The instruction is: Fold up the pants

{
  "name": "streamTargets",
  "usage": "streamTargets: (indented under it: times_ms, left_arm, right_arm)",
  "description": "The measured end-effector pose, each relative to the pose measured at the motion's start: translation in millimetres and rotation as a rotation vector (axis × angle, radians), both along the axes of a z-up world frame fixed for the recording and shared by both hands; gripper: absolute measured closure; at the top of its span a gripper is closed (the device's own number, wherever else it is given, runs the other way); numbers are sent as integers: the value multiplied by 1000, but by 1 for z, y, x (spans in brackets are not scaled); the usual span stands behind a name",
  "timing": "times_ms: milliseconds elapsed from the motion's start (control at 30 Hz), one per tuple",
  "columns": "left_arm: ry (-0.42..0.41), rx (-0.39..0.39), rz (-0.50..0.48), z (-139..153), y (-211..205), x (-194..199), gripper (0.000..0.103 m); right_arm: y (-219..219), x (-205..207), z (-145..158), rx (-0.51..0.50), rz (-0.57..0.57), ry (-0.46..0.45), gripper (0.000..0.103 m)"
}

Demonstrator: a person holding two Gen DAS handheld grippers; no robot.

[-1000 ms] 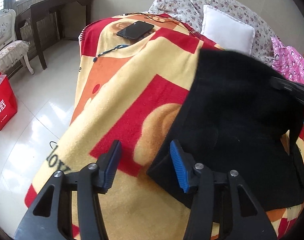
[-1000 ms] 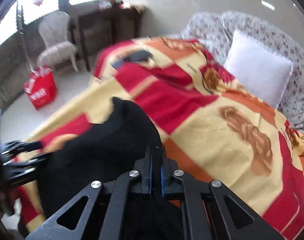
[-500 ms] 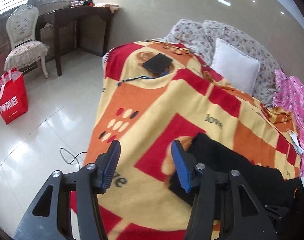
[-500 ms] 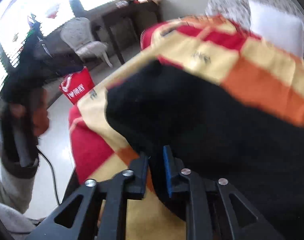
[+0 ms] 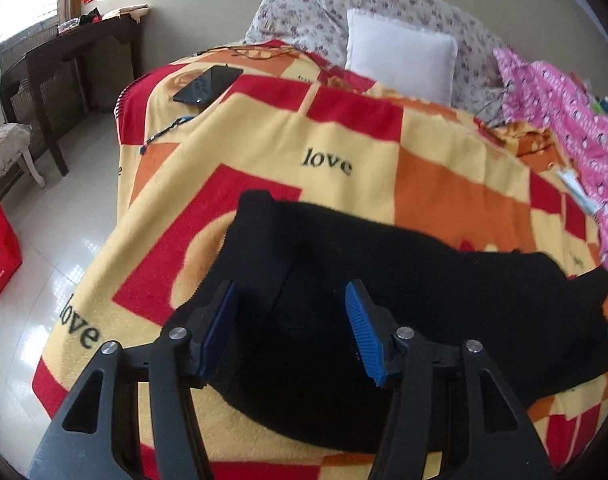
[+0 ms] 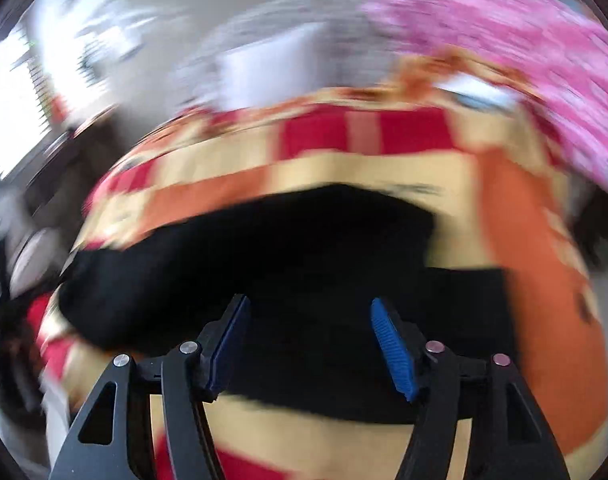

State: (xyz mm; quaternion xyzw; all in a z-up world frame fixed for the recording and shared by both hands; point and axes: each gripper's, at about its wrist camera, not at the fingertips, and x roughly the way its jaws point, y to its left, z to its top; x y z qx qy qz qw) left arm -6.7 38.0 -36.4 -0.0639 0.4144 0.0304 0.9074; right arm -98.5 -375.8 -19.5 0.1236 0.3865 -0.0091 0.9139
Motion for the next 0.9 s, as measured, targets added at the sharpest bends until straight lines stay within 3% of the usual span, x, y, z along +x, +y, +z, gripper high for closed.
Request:
streamTargets:
  times_ms: [100, 167, 200, 233, 400, 533, 633, 767, 867, 900]
  left_arm:
    - [17, 14, 3, -6, -1, 0, 47]
    - [16, 17, 9, -6, -1, -1, 45]
    - [17, 16, 11, -6, -1, -1, 45]
    - [18, 15, 15, -6, -1, -1, 45]
    - [7, 12, 11, 2, -1, -3, 45]
    - [-5, 1, 7, 7, 1, -4, 44]
    - [10, 5, 10, 1, 1, -3, 44]
    - [14, 21, 8, -5, -2, 1, 41]
    - [20, 40, 10, -9, -4, 6, 40]
    - [20, 48, 7, -9, -4, 7, 40]
  right_arm:
    - [-24, 7, -13, 34, -53, 25, 37]
    - [-27, 16, -23, 63, -52, 27, 48]
    - [-27, 20, -28, 97, -48, 22, 81]
    - [-25, 22, -30, 112, -40, 9, 95]
    - [-32, 1, 3, 89, -25, -106, 95]
    - [-58, -36, 38, 48, -100, -172, 95]
    - [-75, -48, 35, 40, -141, -127, 95]
    - [-73, -35, -3, 17, -137, 14, 95]
    - [-69, -22, -26, -66, -167, 97, 84]
    - [-72, -26, -23, -64, -193, 91, 74]
